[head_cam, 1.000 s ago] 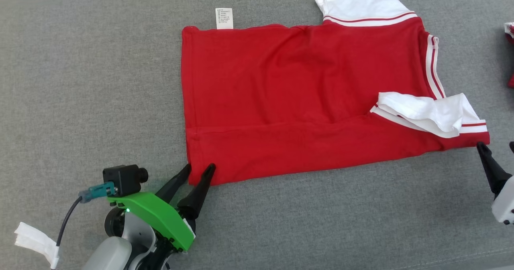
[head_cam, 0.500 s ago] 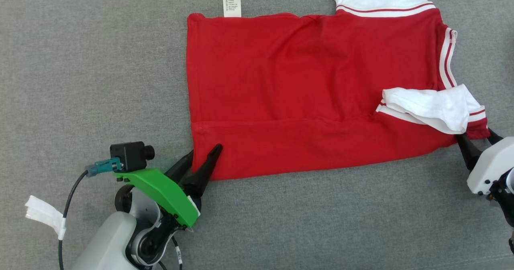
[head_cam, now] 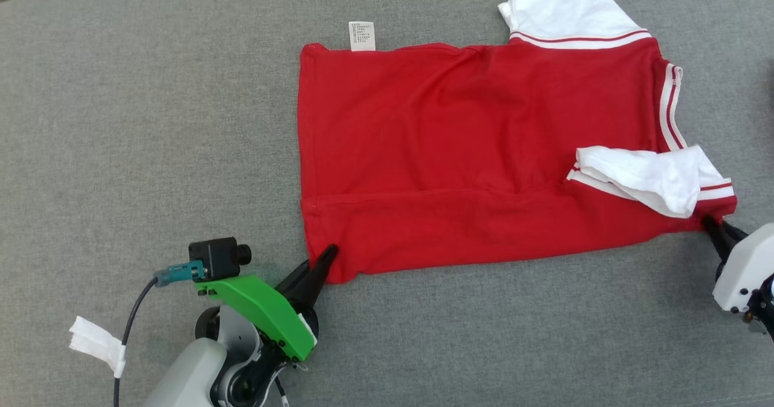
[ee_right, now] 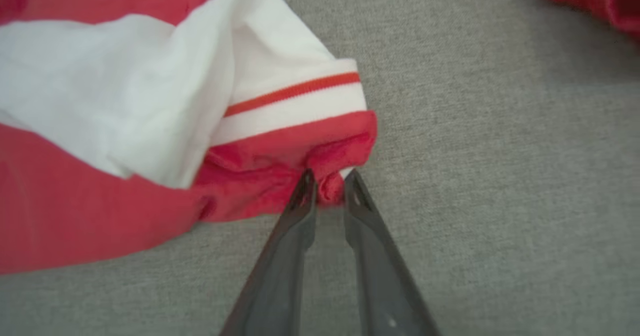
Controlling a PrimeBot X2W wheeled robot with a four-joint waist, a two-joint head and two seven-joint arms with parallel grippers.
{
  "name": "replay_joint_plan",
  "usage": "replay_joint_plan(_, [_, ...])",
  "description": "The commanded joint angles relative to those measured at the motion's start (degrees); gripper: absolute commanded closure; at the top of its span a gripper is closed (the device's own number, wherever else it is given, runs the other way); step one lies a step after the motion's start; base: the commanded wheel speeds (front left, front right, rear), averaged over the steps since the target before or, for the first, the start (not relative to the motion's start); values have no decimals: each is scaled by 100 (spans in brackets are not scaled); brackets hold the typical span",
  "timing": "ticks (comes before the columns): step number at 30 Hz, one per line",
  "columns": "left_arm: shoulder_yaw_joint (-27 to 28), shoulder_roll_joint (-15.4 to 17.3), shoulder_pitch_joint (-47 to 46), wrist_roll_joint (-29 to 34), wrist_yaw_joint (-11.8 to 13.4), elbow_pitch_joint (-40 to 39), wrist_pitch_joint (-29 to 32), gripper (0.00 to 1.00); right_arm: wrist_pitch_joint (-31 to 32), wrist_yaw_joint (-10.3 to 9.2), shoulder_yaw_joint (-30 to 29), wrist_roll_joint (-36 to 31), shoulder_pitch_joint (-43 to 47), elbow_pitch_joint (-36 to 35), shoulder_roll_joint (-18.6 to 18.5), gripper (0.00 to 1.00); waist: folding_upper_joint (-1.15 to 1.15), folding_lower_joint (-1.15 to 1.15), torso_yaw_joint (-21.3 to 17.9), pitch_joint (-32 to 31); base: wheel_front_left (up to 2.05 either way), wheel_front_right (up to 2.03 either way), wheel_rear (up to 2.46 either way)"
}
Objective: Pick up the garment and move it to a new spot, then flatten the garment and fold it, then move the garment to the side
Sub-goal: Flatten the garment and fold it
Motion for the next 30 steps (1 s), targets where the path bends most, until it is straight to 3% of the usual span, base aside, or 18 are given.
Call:
replay_joint_plan(1, [-131,-39,262,-47,-29,184,7,100,-5,2,-8,56,118,44,-54,100,0,0,-15,-108,0,0,0])
replay_joint_plan(7, [14,400,706,-60,32,-558,-183,100,390,1,-105,510,479,-373,-437,100,0,0,-122,-451,0,0,0])
replay_joint_plan(11, [44,670,1442,-275,339,-1603,-45,100,983,-2,-157,804,934,-601,-787,100,0,0,-157,-600,0,0,0])
replay_joint_plan(14, [-50,786,1961,-377,677,-2162,111,100,1302,-1,-151,909,1138,-707,-832,100,0,0,-173,-536,0,0,0])
replay_joint_plan(15, [-35,769,2013,-368,774,-2236,86,100,1301,-1,-153,875,1130,-714,-788,85,0,0,-168,-493,0,0,0])
replay_joint_plan(16, [-20,740,2050,-331,881,-2245,39,87,1259,-1,-154,822,1132,-669,-694,0,0,0,-152,-457,0,0,0])
replay_joint_plan(17, [-29,731,2058,-221,947,-2232,-18,28,1219,-1,-180,762,1129,-622,-635,0,0,0,-135,-429,0,0,0])
replay_joint_plan(18, [-61,727,2014,-91,1046,-2200,-74,0,1157,-1,-223,685,1113,-607,-604,0,0,0,-103,-368,0,0,0])
replay_joint_plan(21, [-62,732,1906,125,1203,-2257,-192,0,1046,0,-295,552,1156,-832,-678,0,0,0,-31,-244,0,0,0])
replay_joint_plan(24, [147,1088,1781,436,1391,-2474,-286,0,1112,1,-462,706,1238,-1554,-870,0,0,0,5,-64,0,0,0])
replay_joint_plan(27, [299,1375,1433,623,1494,-2843,-146,0,1274,2,-724,850,870,-2316,-1074,0,0,0,7,267,0,0,0])
replay_joint_plan(30, [454,1571,520,769,1451,-3073,204,0,1468,2,-834,684,31,-2590,-1122,0,0,0,90,838,0,0,0])
